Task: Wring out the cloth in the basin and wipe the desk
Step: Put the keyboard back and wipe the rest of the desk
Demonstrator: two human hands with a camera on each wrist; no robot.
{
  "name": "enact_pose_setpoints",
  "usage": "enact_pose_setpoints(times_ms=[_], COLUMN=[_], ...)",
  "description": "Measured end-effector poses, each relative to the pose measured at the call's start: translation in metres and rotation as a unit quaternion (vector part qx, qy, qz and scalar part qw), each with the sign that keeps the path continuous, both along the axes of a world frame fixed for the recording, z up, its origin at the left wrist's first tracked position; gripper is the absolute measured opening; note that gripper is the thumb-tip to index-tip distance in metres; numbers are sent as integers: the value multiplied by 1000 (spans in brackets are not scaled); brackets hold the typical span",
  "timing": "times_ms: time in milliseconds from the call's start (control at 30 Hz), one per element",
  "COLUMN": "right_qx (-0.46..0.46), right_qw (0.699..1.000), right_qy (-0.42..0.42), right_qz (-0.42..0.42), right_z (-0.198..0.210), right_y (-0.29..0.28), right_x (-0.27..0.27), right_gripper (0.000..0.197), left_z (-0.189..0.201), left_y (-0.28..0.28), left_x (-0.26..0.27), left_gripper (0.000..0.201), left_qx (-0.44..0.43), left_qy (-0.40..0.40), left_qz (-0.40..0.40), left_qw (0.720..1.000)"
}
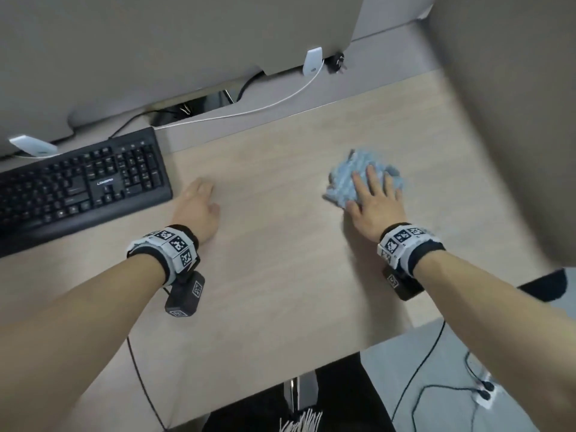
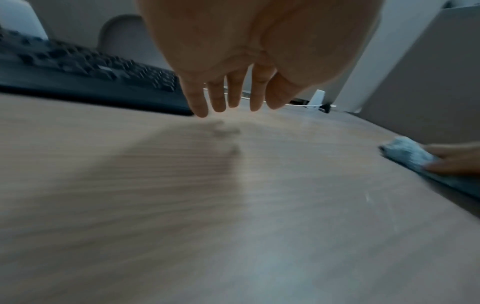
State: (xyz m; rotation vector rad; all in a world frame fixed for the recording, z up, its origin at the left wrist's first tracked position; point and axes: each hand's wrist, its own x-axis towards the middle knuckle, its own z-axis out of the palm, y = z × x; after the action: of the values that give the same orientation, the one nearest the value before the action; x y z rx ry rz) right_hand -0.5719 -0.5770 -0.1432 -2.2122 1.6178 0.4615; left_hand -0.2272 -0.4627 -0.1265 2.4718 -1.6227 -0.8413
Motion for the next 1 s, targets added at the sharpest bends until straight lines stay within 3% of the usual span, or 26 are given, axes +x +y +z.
enact_pose_setpoints(times_ms=[67, 133, 200, 300, 400, 500, 633, 733, 833, 1000], right_qx=[14, 15, 18, 48, 76, 28, -16, -13, -10, -9], right_qw=[995, 994, 999, 988, 963, 976, 1000, 994, 999, 997], right_qy=[13, 13, 13, -32, -62, -45, -11, 11, -7, -50], right_qz=[-95, -111, -36, 145, 252, 210, 1, -106, -37, 59], right_z=[2, 4, 7, 13, 11, 2, -1, 2, 6, 3], right_y=[3, 21, 65, 162, 210, 185, 118, 99, 115, 78], right_x=[13, 50, 101, 160, 155, 106, 46, 49, 81, 85], right_gripper=[68, 69, 71, 74, 68, 65, 65, 68, 69, 62], left_z=[3, 5, 7, 5, 1, -1, 0, 4, 8, 6], left_y=[24, 42, 59, 77, 90, 94, 93, 83, 67, 32], left_x=[9, 17, 29, 43, 47, 46, 44, 34, 12, -31], left_gripper=[48, 46, 46, 47, 49, 51, 51, 47, 47, 57], left_qx=[-39, -41, -35, 5, 35, 48, 60, 61, 34, 15], left_qy=[17, 3, -19, -33, -29, -44, -42, -52, -55, -57], left_qz=[4, -6, -15, -19, -41, -59, -41, -6, 11, -76], left_qw=[999, 999, 999, 999, 998, 996, 996, 997, 998, 995])
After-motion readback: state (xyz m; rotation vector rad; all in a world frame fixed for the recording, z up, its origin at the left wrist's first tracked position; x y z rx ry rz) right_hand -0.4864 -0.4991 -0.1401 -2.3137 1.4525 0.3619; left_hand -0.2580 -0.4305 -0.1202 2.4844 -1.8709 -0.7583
